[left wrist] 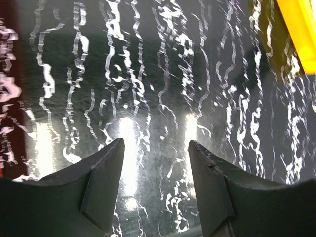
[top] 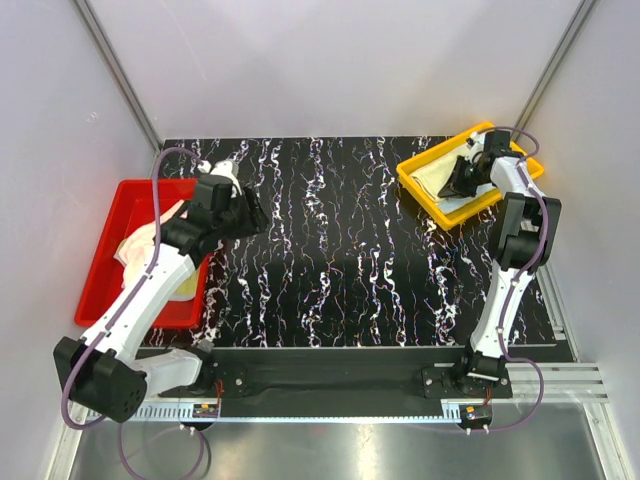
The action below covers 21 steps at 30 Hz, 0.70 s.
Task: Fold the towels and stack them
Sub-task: Neatly place the folded towel into the bin, then grab crumpled towel
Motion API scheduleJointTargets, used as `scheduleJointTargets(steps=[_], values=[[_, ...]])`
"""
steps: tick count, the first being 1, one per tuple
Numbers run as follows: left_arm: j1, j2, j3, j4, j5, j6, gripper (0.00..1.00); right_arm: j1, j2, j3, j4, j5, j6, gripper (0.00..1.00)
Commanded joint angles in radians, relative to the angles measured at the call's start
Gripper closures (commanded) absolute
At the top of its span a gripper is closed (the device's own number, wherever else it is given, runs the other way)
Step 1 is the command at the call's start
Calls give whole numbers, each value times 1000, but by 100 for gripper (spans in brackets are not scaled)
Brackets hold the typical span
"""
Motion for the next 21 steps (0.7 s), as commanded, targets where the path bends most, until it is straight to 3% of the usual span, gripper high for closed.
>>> scheduleJointTargets(steps=[1, 3, 8, 16, 21], values=[[48, -15, 54, -1, -87, -29, 39, 0, -29, -26, 13, 11, -5, 87], [82, 2, 65, -10, -90, -24, 39, -3, -38, -54, 55, -2, 5, 86], [284, 43, 65, -27, 7, -61, 38, -7, 9, -3, 4, 5, 18, 85], [570, 89, 89, -38, -61, -49, 36, -7, -119, -35, 63, -97, 54, 78], [648, 222, 127, -83, -159, 6, 36, -3, -256, -75, 112, -140, 117, 54]])
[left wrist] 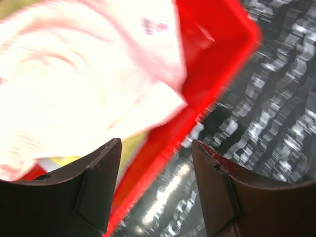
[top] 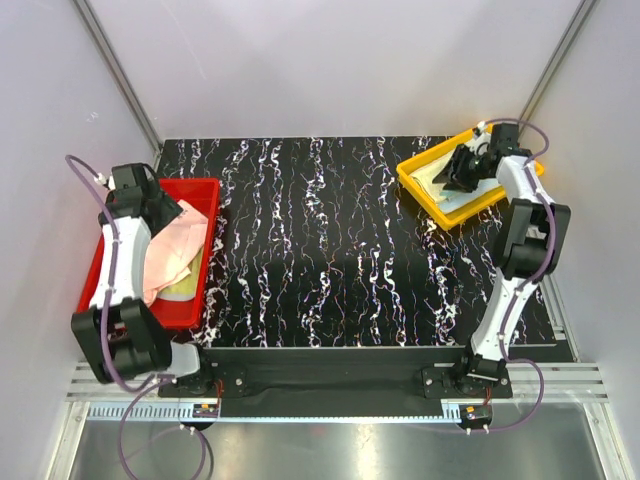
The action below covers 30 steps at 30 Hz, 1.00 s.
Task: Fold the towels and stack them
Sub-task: Grab crumpled towel
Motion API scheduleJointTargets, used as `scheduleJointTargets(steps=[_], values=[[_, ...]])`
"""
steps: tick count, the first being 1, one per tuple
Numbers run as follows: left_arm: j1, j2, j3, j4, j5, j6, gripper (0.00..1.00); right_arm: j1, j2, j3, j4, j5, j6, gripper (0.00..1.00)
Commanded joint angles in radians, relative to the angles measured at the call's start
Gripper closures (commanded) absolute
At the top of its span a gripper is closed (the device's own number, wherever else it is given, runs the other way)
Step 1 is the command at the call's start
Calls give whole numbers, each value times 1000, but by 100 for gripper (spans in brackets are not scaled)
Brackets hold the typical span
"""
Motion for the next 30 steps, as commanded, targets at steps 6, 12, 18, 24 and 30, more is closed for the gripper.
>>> scheduleJointTargets(steps=[6, 12, 18, 24, 30], values=[[77, 205, 2, -45, -256, 88, 34, 17, -298, -111, 153, -92, 76, 1], [117, 383, 89, -73, -210, 125, 45, 31, -319, -113, 162, -113, 68, 0], [117, 427, 176, -97, -112, 155, 88, 36, -341, -112, 149, -115, 54, 0], [97, 328, 295, -142, -2, 174, 100, 46, -364, -104, 143, -109, 50, 0], [38, 191, 491, -251, 124, 181, 100, 66, -365, -76, 97, -104, 35, 0]])
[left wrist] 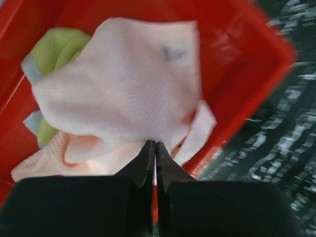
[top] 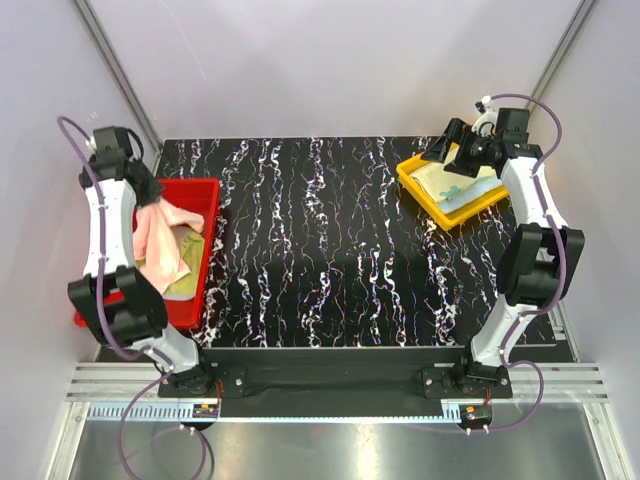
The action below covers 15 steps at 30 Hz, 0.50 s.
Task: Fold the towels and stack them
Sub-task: Grab crumpled towel, then move the towel to the center of the board
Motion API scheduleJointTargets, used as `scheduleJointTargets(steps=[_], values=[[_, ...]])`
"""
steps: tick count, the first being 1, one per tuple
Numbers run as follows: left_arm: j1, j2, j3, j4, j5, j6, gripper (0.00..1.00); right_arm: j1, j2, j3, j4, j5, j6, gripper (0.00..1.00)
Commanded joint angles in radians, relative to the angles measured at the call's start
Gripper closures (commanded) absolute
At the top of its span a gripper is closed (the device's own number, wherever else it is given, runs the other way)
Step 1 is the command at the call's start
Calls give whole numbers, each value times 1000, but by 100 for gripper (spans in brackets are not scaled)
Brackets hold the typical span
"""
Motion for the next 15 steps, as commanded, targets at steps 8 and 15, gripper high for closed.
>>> scheduleJointTargets(steps=[8, 15], values=[[-335, -218, 305, 80, 567, -3, 100, 67, -111, 60, -95, 40, -13, 0], [-726, -279, -63, 371, 575, -130, 100, 76, -194, -10, -59, 19, 101, 0]])
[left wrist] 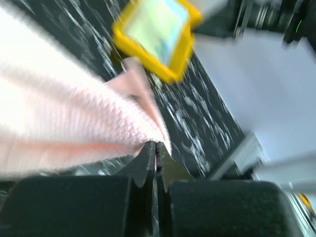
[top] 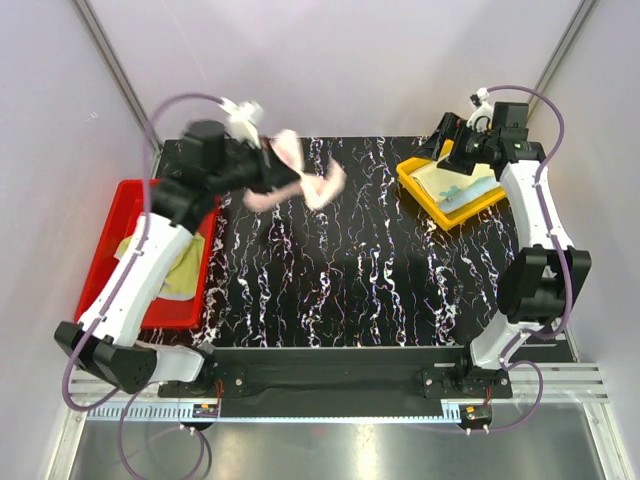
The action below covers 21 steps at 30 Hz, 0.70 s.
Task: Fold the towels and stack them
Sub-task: Move the towel to the center of the board
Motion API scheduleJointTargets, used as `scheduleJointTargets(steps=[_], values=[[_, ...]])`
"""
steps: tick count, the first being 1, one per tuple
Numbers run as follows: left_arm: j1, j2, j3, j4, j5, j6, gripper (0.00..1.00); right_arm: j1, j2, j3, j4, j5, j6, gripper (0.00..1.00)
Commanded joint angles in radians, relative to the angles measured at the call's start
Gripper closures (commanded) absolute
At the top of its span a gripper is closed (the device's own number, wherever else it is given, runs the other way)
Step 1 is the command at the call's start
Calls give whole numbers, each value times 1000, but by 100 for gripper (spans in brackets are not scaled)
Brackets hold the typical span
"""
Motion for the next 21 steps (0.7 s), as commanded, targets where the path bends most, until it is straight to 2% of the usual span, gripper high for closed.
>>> scheduleJointTargets(steps=[1, 3, 5, 6, 7, 8, 9, 11, 12, 14, 16, 17, 18, 21], values=[[-108, -18, -241, 208, 43, -98, 99, 4, -82, -21, 18, -49, 76, 0], [-142, -30, -432, 296, 36, -151, 96, 6, -96, -51, -6, -59, 77, 0], [-189, -35, -551, 398, 4, -194, 94, 9, -114, -94, -11, -62, 58, 0], [-205, -35, -666, 444, 16, -237, 93, 12, -139, -145, -3, -59, 30, 0], [-238, -24, -717, 537, 47, -256, 90, 15, -153, -172, 4, -31, 22, 0], [-255, -17, -752, 559, 50, -267, 86, 27, -176, -220, 22, -11, 18, 0], [-278, 2, -823, 561, 39, -265, 68, 95, -170, -248, 7, 97, -37, 0], [-277, -6, -829, 538, 11, -255, 64, 117, -158, -245, -5, 143, -45, 0], [-275, -10, -817, 503, -23, -241, 55, 166, -129, -239, -26, 160, -56, 0], [-257, 0, -742, 373, -141, -196, 51, 212, -98, -234, -49, 223, -56, 2], [-236, 22, -664, 331, -165, -149, 50, 261, -82, -275, -30, 257, -39, 7], [-211, 55, -638, 330, -166, -133, 49, 265, -81, -294, 5, 269, -22, 13], [-202, 80, -609, 329, -184, -123, 49, 268, -75, -330, 30, 267, -1, 29], [-147, 242, -453, 285, -223, -118, 49, 269, -12, -349, 116, 289, 53, 43]])
